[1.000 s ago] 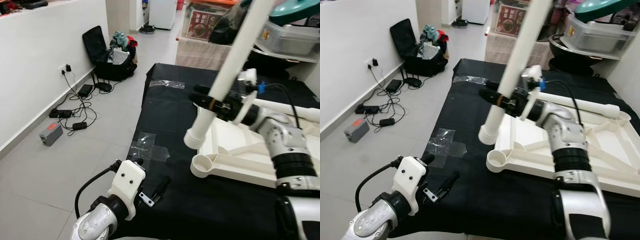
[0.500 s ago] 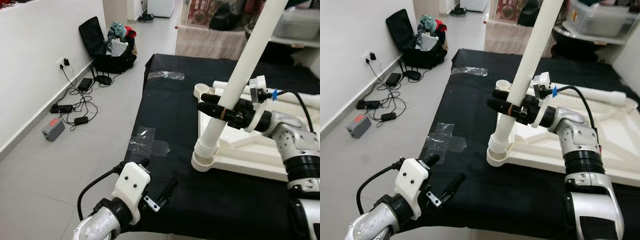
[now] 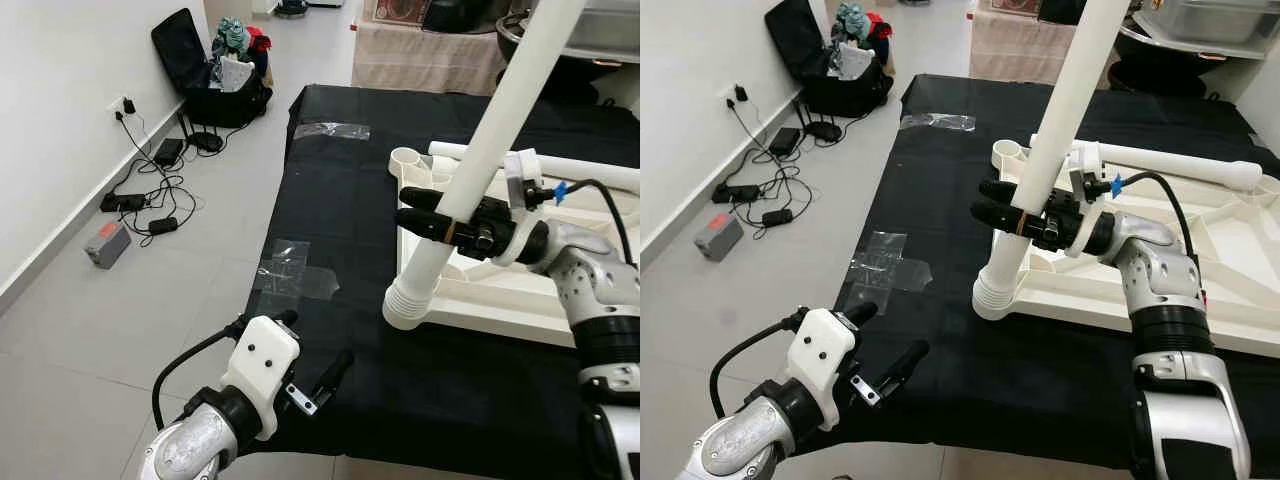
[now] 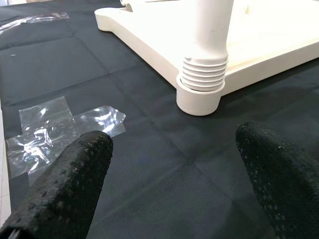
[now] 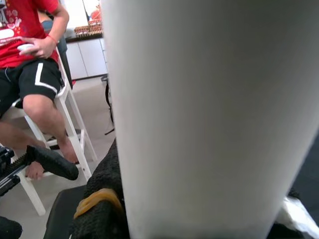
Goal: Building children table
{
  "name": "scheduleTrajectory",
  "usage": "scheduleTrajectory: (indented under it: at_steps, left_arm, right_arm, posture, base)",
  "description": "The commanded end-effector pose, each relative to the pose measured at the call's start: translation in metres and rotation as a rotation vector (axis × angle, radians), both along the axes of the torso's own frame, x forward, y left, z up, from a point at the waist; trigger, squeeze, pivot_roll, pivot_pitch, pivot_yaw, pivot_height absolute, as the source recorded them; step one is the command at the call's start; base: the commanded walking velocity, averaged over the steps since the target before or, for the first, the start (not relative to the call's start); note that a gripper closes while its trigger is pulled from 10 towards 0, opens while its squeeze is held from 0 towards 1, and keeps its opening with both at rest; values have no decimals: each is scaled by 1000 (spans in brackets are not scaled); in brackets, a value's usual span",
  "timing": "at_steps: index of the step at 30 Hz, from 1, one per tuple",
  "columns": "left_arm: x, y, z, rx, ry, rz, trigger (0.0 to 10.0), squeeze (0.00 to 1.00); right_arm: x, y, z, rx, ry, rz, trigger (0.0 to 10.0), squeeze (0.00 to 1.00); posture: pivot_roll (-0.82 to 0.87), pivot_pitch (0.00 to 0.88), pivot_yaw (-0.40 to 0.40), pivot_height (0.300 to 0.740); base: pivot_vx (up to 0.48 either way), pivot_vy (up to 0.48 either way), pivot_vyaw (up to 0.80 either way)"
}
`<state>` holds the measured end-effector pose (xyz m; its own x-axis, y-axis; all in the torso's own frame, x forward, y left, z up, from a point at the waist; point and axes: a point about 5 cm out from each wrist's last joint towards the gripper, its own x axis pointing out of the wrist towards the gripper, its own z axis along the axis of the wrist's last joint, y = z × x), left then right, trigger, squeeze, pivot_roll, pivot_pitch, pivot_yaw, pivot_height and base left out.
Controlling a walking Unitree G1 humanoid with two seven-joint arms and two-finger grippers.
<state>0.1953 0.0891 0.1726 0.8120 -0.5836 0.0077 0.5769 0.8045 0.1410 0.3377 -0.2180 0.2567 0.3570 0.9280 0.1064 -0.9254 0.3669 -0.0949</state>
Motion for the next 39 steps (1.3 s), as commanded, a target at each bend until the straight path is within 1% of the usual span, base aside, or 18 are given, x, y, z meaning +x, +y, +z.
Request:
scheduleTrajectory:
  at_steps: [1,5,9,12,16,18,19,20,24,25,26,27,28,32,34,39]
  left_arm:
    - [-1,1,-1,2,16,-3,10000,0]
    - [-1,1,-2,4,15,-4,10000,0]
    - [2,-1,-1,2,7,-2,10000,0]
    - [2,-1,-1,2,6,-2,10000,0]
    - [3,-1,0,0,2,1,10000,0]
    - [4,-1,0,1,1,2,10000,0]
    - [4,-1,0,1,1,2,10000,0]
    - [5,-1,0,2,-2,2,10000,0]
    - [5,-1,0,0,-3,3,10000,0]
    - [6,-1,0,3,-6,3,10000,0]
    - [6,-1,0,2,-7,3,10000,0]
    - [6,-1,0,2,-7,3,10000,0]
    - [5,-1,0,3,-7,4,10000,0]
    - [6,-1,0,0,-8,6,10000,0]
    - [7,-1,1,0,-13,6,10000,0]
    - [8,-1,1,4,-19,6,10000,0]
  right_arm:
    - [-3,1,-2,-39,-7,21,10000,0]
    - [-3,-1,4,-81,-40,0,10000,0]
    - [-6,3,8,-120,-81,3,10000,0]
    - [-7,4,8,-123,-85,4,10000,0]
    - [-12,8,2,-135,-84,15,10000,0]
    - [-15,10,-7,-142,-61,17,10000,0]
    - [-15,10,-7,-142,-61,17,10000,0]
    - [-16,11,-17,-153,-33,1,10000,0]
    - [-17,12,-24,-158,-15,-21,10000,0]
    - [-16,11,-28,-156,-1,-47,10000,0]
    - [-12,10,-31,-147,18,-103,10000,0]
    - [-12,10,-31,-147,18,-103,10000,0]
    - [-9,10,-34,-141,34,-145,10000,0]
    - [-6,11,-38,-140,57,-193,10000,0]
    - [-8,14,-41,-147,80,-179,10000,0]
    - [-11,15,-41,-142,111,-138,10000,0]
  posture:
    - [124,222,-38,740]
    - [119,220,-37,740]
    - [112,214,-41,740]
    - [112,214,-41,740]
    - [108,212,-45,740]
    - [105,212,-45,740]
    - [105,212,-45,740]
    - [103,209,-47,740]
    - [104,208,-46,740]
    - [104,205,-45,740]
    - [104,203,-43,740]
    - [104,203,-43,740]
    - [104,201,-43,740]
    - [103,194,-43,740]
    - [101,191,-44,740]
    - [102,191,-49,740]
  base:
    - [0,0,0]
    - [0,0,0]
    - [0,0,0]
    - [0,0,0]
    - [0,0,0]
    - [0,0,0]
    - [0,0,0]
    - [0,0,0]
    - [0,0,0]
    - [0,0,0]
    - [0,0,0]
    - [0,0,0]
    - [0,0,0]
    - [0,0,0]
    - [0,0,0]
    - [0,0,0]
